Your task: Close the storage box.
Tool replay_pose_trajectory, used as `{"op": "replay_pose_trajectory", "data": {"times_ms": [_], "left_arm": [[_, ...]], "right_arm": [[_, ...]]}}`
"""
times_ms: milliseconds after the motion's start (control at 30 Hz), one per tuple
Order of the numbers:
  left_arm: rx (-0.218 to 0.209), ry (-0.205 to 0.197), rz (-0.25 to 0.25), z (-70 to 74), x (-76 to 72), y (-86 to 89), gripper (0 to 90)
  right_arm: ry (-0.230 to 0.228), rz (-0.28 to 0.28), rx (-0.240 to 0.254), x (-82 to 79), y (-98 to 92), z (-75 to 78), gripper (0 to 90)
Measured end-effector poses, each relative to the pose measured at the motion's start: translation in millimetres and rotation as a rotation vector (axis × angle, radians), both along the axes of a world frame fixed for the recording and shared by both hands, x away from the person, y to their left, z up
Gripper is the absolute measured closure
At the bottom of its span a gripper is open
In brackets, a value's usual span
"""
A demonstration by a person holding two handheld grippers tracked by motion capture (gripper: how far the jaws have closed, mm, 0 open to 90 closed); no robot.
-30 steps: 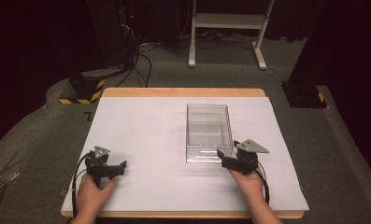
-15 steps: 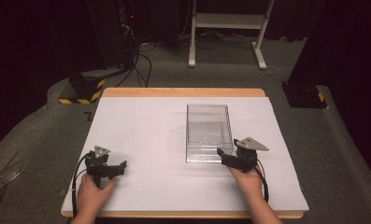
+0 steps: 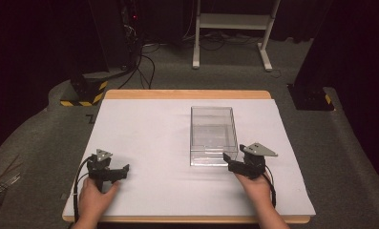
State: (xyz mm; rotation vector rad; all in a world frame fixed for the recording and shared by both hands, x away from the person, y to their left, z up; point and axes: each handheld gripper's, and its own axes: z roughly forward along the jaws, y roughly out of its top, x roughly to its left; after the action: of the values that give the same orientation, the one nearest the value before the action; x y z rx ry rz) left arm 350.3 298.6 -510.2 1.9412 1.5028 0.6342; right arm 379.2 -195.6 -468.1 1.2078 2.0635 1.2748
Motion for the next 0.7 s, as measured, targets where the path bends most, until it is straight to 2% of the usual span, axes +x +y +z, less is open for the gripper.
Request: {"op": "replay_pose_trajectory", "data": {"times_ms": [367, 700], "left_arm": [[0.000, -0.001, 0.001, -0.1, 0.0, -0.1, 0.7], [0.000, 0.000, 0.000, 0.0, 0.0, 0.0, 0.7]], "right_arm": [[-0.013, 0.019, 0.003, -15.5, -4.3, 1.6, 22.1], [-0.014, 0.012, -0.004, -27.6, -15.3, -0.4, 22.3]]}}
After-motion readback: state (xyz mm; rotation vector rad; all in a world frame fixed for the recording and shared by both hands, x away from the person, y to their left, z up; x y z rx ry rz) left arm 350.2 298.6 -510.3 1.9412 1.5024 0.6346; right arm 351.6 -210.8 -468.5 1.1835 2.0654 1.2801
